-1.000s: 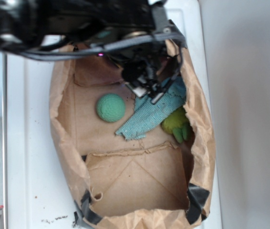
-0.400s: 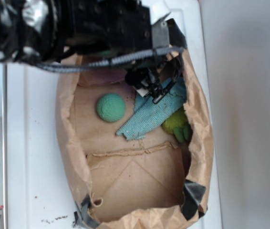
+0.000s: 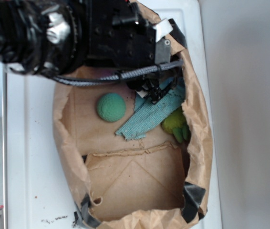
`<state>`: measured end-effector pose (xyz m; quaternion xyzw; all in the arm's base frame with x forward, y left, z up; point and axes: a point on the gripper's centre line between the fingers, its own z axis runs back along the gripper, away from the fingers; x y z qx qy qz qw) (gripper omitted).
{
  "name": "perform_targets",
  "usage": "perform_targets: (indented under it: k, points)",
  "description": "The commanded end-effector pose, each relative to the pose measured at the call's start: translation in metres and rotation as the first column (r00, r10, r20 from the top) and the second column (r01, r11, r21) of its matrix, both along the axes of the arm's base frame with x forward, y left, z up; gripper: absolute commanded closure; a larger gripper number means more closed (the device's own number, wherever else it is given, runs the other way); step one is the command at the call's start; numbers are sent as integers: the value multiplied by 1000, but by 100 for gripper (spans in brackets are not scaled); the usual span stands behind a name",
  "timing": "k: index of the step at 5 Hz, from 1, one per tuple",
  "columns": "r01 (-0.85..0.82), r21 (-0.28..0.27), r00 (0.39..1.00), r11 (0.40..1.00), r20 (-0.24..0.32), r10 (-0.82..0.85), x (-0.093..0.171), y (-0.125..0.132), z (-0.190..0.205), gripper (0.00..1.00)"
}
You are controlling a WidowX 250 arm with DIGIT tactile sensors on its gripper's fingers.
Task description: Grab the green sponge.
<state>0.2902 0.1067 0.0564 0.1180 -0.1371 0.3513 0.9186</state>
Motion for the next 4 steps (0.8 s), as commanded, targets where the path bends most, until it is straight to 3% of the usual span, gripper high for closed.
perform_targets:
  k: [1, 3, 4]
  points:
    - [56, 70, 998, 996, 37, -59, -11, 15, 8, 0]
    - [76, 16, 997, 997, 24, -76, -34, 19, 27, 0]
    - [67, 26, 997, 997, 25, -68, -37, 22, 29, 0]
